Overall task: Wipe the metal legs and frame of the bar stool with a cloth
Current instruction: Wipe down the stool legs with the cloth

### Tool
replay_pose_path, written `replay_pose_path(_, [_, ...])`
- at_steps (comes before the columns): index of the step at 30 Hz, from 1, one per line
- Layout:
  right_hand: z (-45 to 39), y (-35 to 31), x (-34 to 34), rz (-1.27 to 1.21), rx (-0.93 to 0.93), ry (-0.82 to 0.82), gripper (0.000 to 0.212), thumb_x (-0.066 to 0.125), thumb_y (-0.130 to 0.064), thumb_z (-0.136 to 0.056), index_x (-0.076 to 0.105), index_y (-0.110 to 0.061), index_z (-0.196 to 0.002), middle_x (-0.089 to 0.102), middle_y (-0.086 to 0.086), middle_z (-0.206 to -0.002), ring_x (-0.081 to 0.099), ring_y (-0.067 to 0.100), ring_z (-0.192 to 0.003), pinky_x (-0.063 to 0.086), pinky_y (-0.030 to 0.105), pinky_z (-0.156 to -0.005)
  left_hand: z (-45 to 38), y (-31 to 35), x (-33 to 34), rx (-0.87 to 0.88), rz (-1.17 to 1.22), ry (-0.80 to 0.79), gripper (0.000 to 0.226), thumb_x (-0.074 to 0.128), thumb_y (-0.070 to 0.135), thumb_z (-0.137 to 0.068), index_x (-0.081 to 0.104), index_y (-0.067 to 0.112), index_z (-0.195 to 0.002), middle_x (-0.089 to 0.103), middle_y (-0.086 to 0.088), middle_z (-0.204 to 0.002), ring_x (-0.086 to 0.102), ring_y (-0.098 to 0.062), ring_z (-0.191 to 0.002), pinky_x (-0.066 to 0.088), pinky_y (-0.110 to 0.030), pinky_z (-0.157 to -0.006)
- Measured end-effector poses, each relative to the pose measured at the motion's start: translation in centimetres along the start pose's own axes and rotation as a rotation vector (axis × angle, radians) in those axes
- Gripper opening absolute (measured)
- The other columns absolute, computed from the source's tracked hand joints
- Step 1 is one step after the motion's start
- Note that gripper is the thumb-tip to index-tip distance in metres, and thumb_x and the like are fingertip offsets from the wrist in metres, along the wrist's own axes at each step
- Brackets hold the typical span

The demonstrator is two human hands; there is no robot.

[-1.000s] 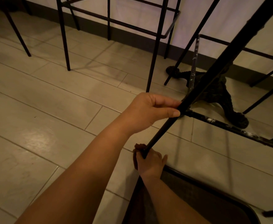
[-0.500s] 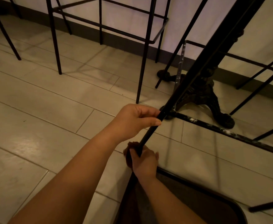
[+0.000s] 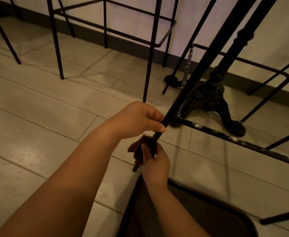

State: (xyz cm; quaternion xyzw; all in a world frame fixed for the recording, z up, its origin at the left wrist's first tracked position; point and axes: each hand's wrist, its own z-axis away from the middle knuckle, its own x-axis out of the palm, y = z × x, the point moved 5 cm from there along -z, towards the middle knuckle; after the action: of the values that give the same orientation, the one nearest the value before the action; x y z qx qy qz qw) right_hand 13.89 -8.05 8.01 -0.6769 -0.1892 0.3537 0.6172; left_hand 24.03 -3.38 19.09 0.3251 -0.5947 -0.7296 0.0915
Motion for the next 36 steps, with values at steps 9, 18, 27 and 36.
replay_pose_path(9, [0.1, -3.1, -1.7, -0.219, -0.068, 0.039, 0.03, 0.054, -0.024, -0.097, 0.069, -0.048, -0.087, 0.074, -0.008, -0.085, 0.072, 0.015, -0.076, 0.06, 0.031, -0.062, 0.4, 0.0, 0.1, -0.017, -0.042, 0.043, 0.019, 0.077, 0.026, -0.076, 0.072, 0.043, -0.073, 0.074, 0.019, -0.082, 0.067, 0.008, -0.078, 0.048, -0.006, -0.063])
replay_pose_path(18, [0.6, -4.5, -4.2, -0.334, -0.061, 0.081, 0.019, 0.054, -0.015, -0.096, 0.071, -0.019, -0.105, 0.073, -0.009, -0.086, 0.069, -0.004, -0.071, 0.048, 0.005, -0.053, 0.6, 1.0, 0.1, -0.037, -0.083, 0.096, 0.019, 0.078, 0.02, -0.075, 0.072, 0.039, -0.076, 0.074, 0.014, -0.079, 0.067, 0.007, -0.075, 0.046, -0.004, -0.055])
replay_pose_path(27, [0.9, -7.4, -5.7, -0.398, -0.101, 0.107, 0.026, 0.056, -0.017, -0.096, 0.068, -0.039, -0.091, 0.071, -0.024, -0.083, 0.066, -0.009, -0.081, 0.048, 0.004, -0.06, 1.9, 4.6, -1.8, 0.029, -0.198, 0.086, 0.041, 0.06, 0.005, -0.088, 0.069, 0.045, -0.091, 0.071, 0.025, -0.093, 0.056, 0.022, -0.09, 0.039, -0.005, -0.065])
replay_pose_path(36, [2.1, -8.6, -6.8, -0.54, -0.04, 0.022, 0.027, 0.057, -0.011, -0.094, 0.071, -0.033, -0.087, 0.074, -0.016, -0.078, 0.068, -0.007, -0.071, 0.049, 0.007, -0.051, 2.3, 5.3, -1.2, 0.002, -0.21, 0.115, 0.054, 0.045, -0.008, -0.088, 0.069, 0.04, -0.084, 0.067, 0.024, -0.089, 0.05, 0.032, -0.075, 0.037, 0.004, -0.057])
